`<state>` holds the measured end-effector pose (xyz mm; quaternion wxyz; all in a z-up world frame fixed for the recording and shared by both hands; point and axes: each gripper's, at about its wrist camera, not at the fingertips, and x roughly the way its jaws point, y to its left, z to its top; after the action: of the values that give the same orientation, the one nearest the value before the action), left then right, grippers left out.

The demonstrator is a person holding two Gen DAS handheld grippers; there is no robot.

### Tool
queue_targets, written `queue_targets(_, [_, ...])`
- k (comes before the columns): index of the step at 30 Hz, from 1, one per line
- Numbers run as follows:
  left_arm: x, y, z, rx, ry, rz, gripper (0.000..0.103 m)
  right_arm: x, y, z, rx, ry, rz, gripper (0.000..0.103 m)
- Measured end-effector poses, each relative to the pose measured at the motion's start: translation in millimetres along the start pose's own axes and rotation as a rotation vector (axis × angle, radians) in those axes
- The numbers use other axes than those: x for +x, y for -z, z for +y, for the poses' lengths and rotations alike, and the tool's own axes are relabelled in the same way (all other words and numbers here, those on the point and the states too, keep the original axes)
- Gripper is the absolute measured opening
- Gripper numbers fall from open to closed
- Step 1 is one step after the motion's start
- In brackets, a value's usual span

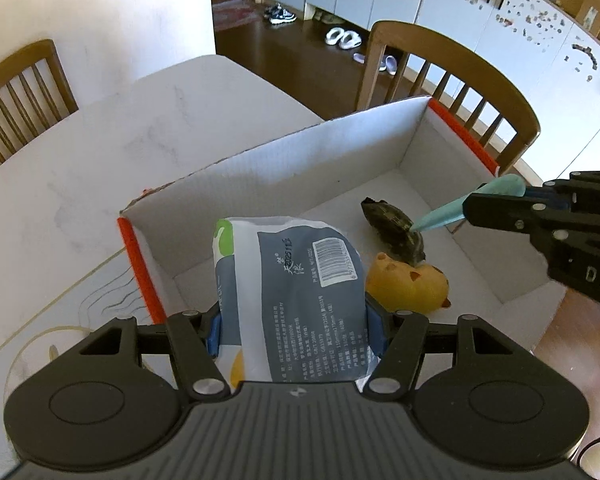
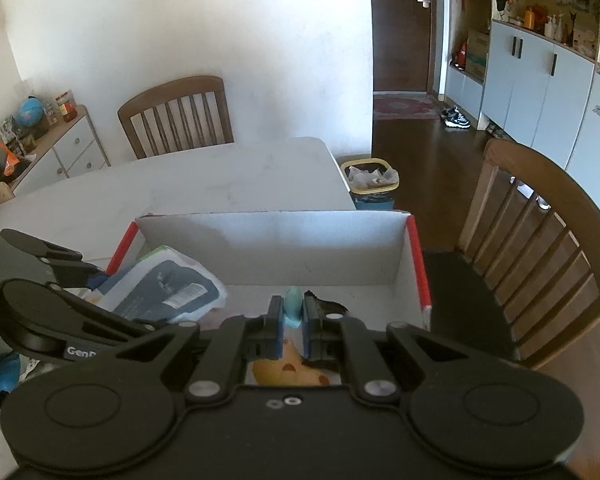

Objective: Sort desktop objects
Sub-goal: 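Carry the grey-white bag and mint-green stick over the red box, then lower both held items into the red box and open both grippers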

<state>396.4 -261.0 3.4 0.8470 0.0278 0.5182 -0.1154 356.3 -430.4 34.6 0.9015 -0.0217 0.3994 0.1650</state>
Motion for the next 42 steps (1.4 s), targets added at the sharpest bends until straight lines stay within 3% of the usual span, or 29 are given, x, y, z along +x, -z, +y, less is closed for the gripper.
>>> queue_targets(11, [29.4, -16.4, 10.2, -0.029, -0.017, 0.059, 0.064, 34.3, -0.5, -4.4, 0.023, -0.038, 0.025, 0.008])
queue_targets(31, [51.8, -28.1, -3.0, 0.103, -0.065, 0.144, 0.07, 68.7, 8.2, -8.3, 0.004, -0.019, 0.151, 0.009])
queue_targets(40, [47.8, -22.2, -6.1, 0.12, -0.073, 0.141, 0.084, 60.3, 13.8, -10.6, -0.008, -0.015, 0.171, 0.026])
queue_targets(42, [45.3, -20.2, -5.1, 0.119, -0.07, 0.138, 0.084, 57.2, 15.1, -13.4, -0.002, -0.021, 0.172, 0.035])
